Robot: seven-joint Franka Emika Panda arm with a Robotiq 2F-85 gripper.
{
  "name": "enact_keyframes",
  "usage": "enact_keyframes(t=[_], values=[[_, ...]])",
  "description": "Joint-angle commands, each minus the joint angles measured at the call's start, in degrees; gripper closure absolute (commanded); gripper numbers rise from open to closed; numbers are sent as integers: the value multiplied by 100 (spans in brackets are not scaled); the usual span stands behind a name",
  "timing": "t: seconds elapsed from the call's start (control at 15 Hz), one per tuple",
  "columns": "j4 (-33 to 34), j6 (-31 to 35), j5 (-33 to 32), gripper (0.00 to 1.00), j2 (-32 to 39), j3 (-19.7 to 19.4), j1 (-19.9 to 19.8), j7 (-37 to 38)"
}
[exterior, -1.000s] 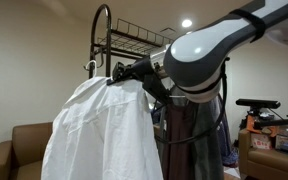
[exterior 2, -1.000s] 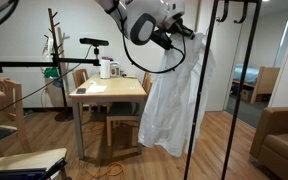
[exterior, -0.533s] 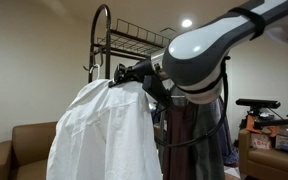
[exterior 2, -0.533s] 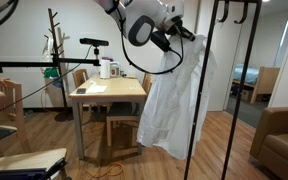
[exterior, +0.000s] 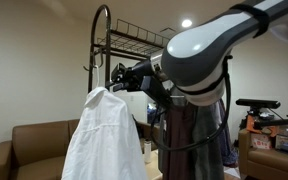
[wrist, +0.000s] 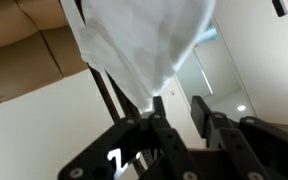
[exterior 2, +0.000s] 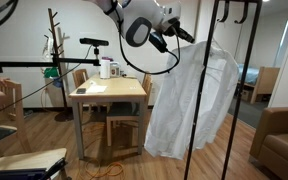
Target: Move the hanger with the white shirt to the right outer hanger
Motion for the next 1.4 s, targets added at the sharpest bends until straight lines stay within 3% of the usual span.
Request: enact_keyframes(t=[0.0,0.07,0.13,0.27,0.4,0.53,0.6,0.67,0.87,0.93,1.0,1.33], values=[[-74,-90,-156,34,-189,-18,131,-196],[-108,-218,-241,28,-252,-37,159,-257],[-677,-214,-267,21,-906,-281,483,-676],[-1058,-312,-336,8,-1283,-524,721,-1143],[-1473,-644,-356,0,-1827,-781,850,-1615],[-1812,-1053,-447,0,-2381,-880,713,-1967],[-2076,-1311,-1412,0,-2641,72,-473,-1340],[-2163,-1623,-1031,0,-2924,-592,158,-1992],[-2490,-2827,-2079,0,-3266,7,-1114,-1523],[-2172,-2278,-1606,0,-2833,-391,-497,-1577],[-2244,-2419,-1695,0,-2954,-348,-665,-1573],[-2229,-2383,-1689,0,-2914,-387,-521,-1573]])
